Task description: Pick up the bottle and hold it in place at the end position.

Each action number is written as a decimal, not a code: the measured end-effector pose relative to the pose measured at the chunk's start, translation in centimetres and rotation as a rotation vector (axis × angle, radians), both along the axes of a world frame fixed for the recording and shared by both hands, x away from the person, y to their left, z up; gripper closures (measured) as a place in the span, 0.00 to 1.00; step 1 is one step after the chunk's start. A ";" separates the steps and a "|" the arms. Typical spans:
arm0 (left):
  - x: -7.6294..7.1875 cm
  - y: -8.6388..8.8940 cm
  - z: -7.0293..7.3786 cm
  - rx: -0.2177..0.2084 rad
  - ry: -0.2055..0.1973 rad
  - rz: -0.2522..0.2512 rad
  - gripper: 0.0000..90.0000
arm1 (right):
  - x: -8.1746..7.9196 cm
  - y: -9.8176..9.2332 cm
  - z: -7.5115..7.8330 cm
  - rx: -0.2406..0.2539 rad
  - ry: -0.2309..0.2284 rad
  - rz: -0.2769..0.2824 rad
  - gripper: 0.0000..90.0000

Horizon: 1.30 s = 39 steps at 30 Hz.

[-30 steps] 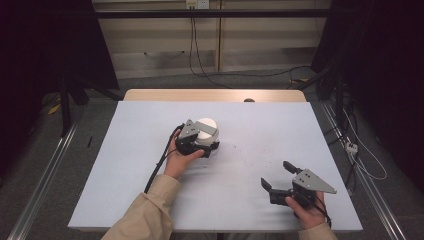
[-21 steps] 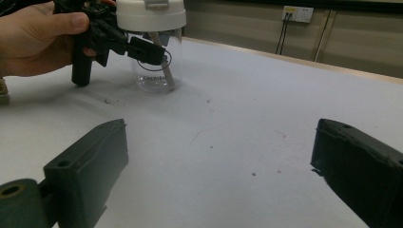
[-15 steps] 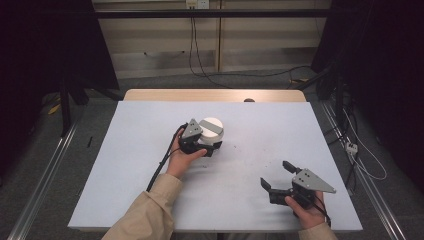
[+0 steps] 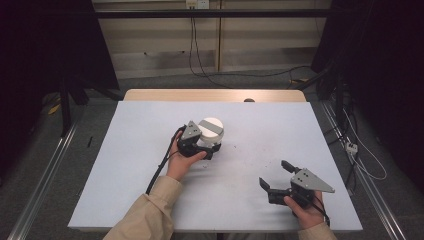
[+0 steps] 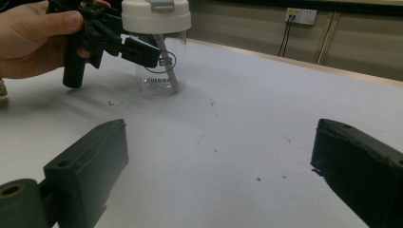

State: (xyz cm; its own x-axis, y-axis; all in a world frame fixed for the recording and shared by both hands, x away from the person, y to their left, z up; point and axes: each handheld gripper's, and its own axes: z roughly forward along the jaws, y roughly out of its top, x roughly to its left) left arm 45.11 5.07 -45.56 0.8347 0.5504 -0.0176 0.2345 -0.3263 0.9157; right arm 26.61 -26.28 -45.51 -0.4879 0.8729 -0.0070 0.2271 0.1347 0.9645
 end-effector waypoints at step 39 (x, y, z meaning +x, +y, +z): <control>0.9 -0.9 -0.5 -0.013 -0.017 0.005 0.21 | 2.5 1.7 0.6 -0.001 0.057 0.015 0.05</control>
